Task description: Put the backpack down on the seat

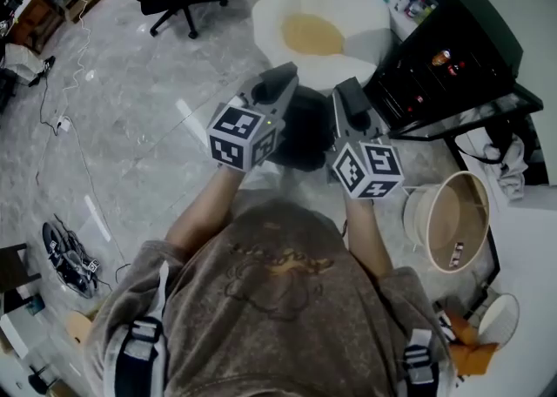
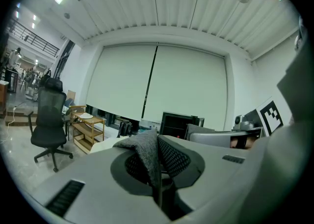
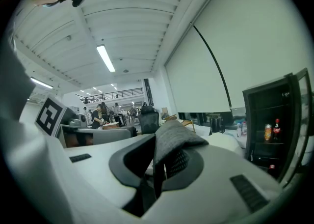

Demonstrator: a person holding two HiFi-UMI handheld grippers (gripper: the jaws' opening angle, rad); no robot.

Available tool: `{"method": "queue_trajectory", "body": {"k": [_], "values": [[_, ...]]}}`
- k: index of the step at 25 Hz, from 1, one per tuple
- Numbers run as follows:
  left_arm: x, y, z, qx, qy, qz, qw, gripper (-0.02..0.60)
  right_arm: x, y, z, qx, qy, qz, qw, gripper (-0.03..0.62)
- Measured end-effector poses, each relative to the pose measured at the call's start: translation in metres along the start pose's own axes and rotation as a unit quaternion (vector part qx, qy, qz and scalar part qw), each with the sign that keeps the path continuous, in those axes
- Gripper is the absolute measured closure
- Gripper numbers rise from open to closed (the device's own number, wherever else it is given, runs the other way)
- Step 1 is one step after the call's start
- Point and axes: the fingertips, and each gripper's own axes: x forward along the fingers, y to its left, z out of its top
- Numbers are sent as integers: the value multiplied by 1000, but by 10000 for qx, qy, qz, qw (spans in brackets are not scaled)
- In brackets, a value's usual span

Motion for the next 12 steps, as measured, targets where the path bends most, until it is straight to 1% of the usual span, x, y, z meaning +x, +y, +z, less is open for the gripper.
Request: {"method": "queue_trajectory", "body": {"k": [12], "values": [[89, 60, 12, -106, 182, -84, 9997, 549, 89, -53, 11, 166, 143, -13, 9998, 560]]}}
